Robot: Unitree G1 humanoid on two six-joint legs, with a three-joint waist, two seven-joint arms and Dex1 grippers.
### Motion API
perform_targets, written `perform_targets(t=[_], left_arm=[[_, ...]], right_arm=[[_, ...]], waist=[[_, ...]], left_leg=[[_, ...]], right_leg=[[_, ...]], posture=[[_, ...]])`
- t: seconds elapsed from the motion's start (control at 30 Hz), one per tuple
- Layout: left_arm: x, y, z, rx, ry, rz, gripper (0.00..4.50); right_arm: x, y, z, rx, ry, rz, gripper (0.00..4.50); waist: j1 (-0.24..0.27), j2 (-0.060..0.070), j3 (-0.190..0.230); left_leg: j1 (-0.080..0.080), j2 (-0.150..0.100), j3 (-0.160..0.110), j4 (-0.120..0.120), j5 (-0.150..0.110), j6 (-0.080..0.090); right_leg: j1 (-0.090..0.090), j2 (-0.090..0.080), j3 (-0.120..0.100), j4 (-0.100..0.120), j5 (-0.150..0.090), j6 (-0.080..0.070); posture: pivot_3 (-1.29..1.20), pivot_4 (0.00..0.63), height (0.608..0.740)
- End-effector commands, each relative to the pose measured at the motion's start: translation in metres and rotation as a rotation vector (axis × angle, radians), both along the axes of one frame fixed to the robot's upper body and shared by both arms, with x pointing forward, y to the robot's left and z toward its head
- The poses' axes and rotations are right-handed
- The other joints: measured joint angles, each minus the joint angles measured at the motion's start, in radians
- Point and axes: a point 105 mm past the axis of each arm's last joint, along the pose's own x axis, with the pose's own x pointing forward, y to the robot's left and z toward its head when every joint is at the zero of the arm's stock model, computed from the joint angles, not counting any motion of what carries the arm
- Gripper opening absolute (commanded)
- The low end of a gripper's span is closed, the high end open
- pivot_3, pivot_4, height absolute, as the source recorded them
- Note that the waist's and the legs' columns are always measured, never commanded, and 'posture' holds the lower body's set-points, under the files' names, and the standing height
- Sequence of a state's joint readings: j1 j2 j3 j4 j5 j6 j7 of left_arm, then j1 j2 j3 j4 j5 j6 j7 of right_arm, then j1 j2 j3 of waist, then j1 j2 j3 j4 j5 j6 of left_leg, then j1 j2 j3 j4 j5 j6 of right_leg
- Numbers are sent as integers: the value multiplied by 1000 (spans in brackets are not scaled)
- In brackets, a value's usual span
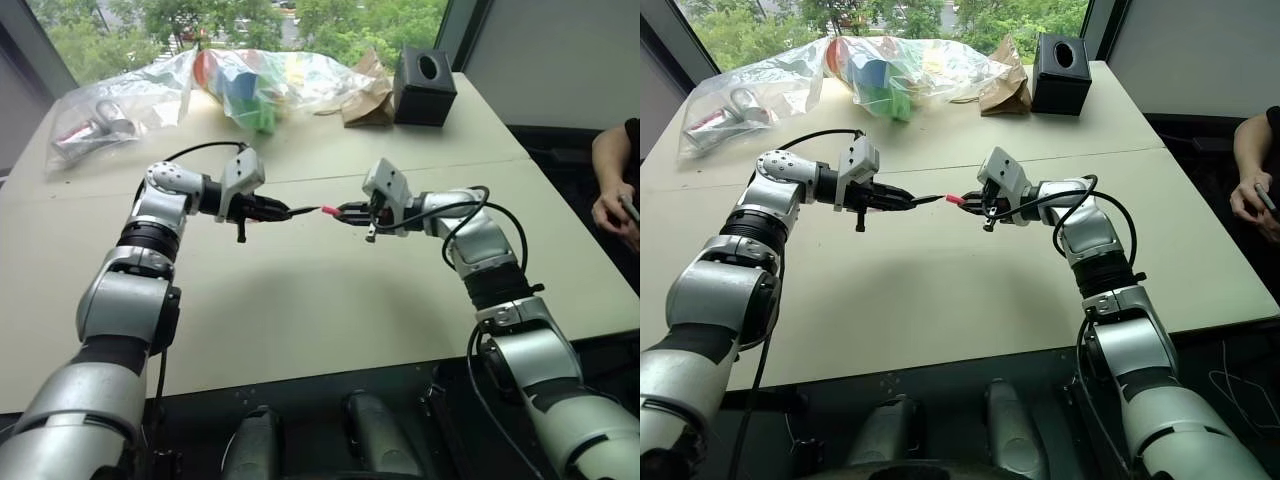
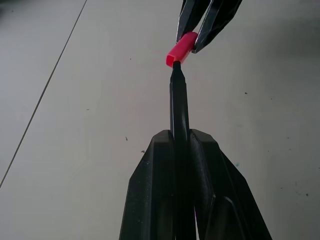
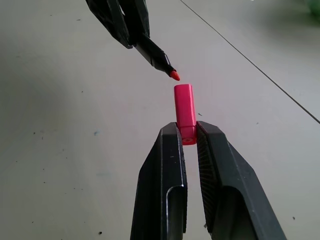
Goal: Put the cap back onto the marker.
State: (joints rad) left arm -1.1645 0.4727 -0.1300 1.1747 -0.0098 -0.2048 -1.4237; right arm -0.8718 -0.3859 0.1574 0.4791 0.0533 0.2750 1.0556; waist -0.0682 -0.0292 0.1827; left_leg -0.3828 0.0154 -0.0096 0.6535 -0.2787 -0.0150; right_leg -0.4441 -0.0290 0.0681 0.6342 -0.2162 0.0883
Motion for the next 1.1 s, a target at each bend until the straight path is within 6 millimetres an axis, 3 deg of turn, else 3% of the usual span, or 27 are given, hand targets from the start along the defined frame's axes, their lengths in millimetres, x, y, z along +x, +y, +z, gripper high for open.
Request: perform_targets(t=[0.03, 1.1], left_arm=[[2, 1, 16, -7, -63, -3, 0], [4, -2, 14, 0, -71, 1, 0]], right_arm=[[0, 5, 19, 24, -63, 22, 32], [-10, 14, 22, 44, -60, 60, 32]], waist=[[0, 0, 0], [0, 0, 0]], left_leg=[[0, 0, 0, 0, 0, 0], [0, 0, 0, 0, 0, 0]], right_leg=[[0, 0, 0, 0, 0, 0], [0, 0, 0, 0, 0, 0]], posture=[[0, 150, 739], [0, 150, 739]])
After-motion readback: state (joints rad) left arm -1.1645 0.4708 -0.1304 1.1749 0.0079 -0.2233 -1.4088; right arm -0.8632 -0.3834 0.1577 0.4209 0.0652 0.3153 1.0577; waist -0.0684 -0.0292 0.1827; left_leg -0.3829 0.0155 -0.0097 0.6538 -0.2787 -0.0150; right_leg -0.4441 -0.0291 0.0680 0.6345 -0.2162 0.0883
